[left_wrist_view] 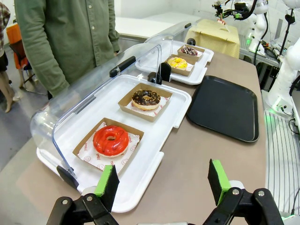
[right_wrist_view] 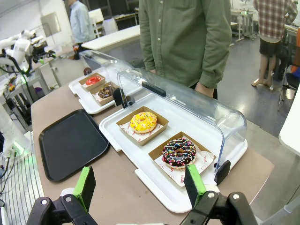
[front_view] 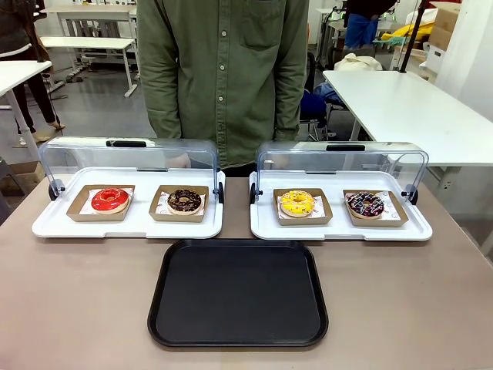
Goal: Move the third donut from the left to the tray.
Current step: Pick up the Paper togo box containing the Donut indicated by the person and place it on the Handle tray.
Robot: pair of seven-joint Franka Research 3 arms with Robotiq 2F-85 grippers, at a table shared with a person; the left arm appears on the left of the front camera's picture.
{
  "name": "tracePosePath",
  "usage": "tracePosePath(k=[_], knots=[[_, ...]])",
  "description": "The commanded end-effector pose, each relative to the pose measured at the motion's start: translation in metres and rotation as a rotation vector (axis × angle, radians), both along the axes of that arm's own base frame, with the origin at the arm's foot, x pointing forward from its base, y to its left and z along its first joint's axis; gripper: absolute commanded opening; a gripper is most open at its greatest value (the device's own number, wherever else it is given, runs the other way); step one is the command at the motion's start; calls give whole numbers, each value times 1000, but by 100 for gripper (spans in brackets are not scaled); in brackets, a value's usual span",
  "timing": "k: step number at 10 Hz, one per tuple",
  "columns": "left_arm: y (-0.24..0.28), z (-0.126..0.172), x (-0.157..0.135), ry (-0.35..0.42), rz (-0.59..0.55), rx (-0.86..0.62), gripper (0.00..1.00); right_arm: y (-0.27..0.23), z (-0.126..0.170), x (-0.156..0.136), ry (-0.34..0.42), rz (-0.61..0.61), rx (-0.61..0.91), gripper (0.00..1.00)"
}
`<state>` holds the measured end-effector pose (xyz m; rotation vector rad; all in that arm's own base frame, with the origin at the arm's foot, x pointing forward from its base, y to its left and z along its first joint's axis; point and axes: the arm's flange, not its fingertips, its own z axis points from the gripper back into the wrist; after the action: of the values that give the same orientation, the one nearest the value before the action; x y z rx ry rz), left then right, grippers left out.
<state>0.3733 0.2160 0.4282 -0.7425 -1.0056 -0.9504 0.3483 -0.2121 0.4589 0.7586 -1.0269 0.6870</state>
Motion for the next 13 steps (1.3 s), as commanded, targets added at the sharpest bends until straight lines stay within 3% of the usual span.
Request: tracePosePath(k=[1, 13], knots=[[2, 2, 1, -7, -5, -3, 100, -1, 1, 3, -38, 3, 8, 100], [2, 2, 1, -7, -5, -3, 100, -1, 1, 3, -38, 3, 8, 100]])
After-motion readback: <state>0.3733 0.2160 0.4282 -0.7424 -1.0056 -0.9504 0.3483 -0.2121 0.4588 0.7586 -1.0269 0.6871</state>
